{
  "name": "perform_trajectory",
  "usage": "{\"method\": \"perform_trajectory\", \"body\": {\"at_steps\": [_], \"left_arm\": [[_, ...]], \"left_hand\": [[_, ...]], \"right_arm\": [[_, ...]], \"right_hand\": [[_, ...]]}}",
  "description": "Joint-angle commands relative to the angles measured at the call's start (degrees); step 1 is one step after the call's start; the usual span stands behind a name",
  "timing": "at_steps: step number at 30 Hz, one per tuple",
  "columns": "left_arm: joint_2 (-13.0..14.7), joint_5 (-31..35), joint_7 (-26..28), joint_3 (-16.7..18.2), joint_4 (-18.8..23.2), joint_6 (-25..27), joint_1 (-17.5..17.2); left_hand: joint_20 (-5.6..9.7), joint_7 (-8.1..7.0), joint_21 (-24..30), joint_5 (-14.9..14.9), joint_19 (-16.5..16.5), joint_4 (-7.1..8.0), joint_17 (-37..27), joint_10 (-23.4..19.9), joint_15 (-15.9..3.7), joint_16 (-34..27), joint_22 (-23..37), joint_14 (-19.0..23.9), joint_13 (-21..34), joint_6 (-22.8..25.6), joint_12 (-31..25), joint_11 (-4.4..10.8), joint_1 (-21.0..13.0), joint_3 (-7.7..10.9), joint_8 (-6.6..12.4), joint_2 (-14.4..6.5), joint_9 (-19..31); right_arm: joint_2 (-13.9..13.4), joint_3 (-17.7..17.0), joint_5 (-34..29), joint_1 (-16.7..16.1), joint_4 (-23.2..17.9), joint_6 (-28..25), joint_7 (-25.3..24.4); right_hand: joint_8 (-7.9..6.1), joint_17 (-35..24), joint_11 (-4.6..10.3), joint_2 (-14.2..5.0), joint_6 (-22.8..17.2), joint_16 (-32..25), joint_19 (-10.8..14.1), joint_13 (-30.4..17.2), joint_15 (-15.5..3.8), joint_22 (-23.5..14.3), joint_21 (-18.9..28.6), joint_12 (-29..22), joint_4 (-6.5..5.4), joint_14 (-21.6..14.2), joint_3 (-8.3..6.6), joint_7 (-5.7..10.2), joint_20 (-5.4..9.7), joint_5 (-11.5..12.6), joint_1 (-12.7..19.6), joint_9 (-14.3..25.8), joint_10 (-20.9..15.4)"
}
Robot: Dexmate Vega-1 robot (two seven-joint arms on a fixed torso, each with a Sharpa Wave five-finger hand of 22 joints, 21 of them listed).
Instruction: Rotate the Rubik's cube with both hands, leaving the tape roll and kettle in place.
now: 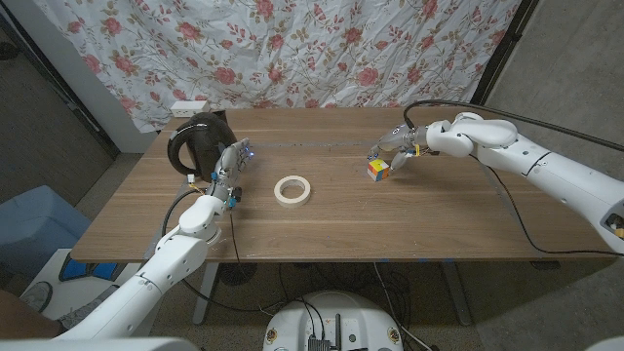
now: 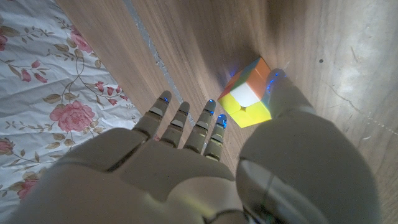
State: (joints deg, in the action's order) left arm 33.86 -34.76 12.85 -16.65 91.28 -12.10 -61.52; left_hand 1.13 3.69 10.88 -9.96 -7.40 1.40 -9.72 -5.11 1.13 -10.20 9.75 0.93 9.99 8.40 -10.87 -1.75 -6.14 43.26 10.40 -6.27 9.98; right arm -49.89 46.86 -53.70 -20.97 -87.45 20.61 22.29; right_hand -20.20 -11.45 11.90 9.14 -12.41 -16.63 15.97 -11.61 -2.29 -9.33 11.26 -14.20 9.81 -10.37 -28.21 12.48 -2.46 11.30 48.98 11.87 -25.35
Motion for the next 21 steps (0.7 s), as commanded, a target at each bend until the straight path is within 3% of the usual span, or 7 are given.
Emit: {"method": "perform_trajectory", "body": {"at_steps": [1, 7, 8, 21], "left_arm": [[0.09, -0.24, -0.23, -0.04, 0.14, 0.18, -0.02], [0.14, -0.39, -0.54, -0.15, 0.03, 0.34, 0.15], [0.09, -0.49, -0.82, -0.16, -0.13, 0.09, 0.18], [0.11, -0.68, -1.39, -0.48, -0.74, 0.55, 0.91]], "left_hand": [[0.05, -0.14, 0.19, -0.25, -0.4, 0.37, -0.24, -0.31, 0.13, -0.34, 0.06, 0.62, 0.23, 0.48, -0.33, -0.02, -0.48, 0.12, 0.14, -4.84, 0.14], [0.05, -0.18, 0.19, -0.25, -0.41, 0.43, -0.24, -0.32, 0.09, -0.33, 0.06, 0.61, 0.23, 0.47, -0.32, 0.02, -0.46, 0.11, 0.12, -4.82, 0.14], [0.05, -0.17, 0.19, -0.26, -0.42, 0.44, -0.23, -0.32, 0.05, -0.33, 0.06, 0.61, 0.23, 0.48, -0.32, 0.04, -0.46, 0.11, 0.12, -4.82, 0.14], [0.05, -0.18, 0.19, -0.27, -0.44, 0.49, -0.21, -0.36, 0.09, -0.32, 0.06, 0.65, 0.24, 0.52, -0.31, 0.0, -0.46, 0.12, 0.11, -4.8, 0.14]], "right_arm": [[-0.55, -0.44, -0.8, -1.48, -0.05, -0.18, -4.05], [-0.43, -0.51, -0.77, -1.68, 0.49, 0.01, -5.59], [-0.42, -0.5, -0.85, -1.68, 0.53, -0.03, -5.74], [0.2, 0.12, -1.44, -0.74, 1.24, 0.38, -6.01]], "right_hand": [[-0.91, -0.09, 0.14, 0.04, -1.54, -0.49, 0.98, -0.23, -2.77, -0.21, -0.05, -0.27, -0.14, -1.29, 0.66, 0.0, 0.58, 0.45, -0.15, 0.35, -1.84], [-2.32, -0.2, 0.4, -0.06, -4.07, -0.86, 1.68, -0.44, -3.84, -0.21, -0.15, -0.38, -0.26, -2.73, 1.5, -0.01, 0.93, 0.77, 0.12, 0.72, -4.06], [-3.16, -0.22, 0.51, -0.13, -5.54, -0.91, 1.9, -0.68, -4.02, -0.22, -0.24, -0.29, -0.22, -3.16, 1.86, 0.02, 1.03, 0.93, 0.52, 0.92, -4.69], [-4.75, -0.61, 0.57, -0.98, -7.88, -1.65, 3.27, -1.3, -5.3, -0.23, -0.18, -0.64, -0.16, -5.14, 2.45, 0.03, 2.11, 1.31, 2.17, 1.36, -7.66]]}}
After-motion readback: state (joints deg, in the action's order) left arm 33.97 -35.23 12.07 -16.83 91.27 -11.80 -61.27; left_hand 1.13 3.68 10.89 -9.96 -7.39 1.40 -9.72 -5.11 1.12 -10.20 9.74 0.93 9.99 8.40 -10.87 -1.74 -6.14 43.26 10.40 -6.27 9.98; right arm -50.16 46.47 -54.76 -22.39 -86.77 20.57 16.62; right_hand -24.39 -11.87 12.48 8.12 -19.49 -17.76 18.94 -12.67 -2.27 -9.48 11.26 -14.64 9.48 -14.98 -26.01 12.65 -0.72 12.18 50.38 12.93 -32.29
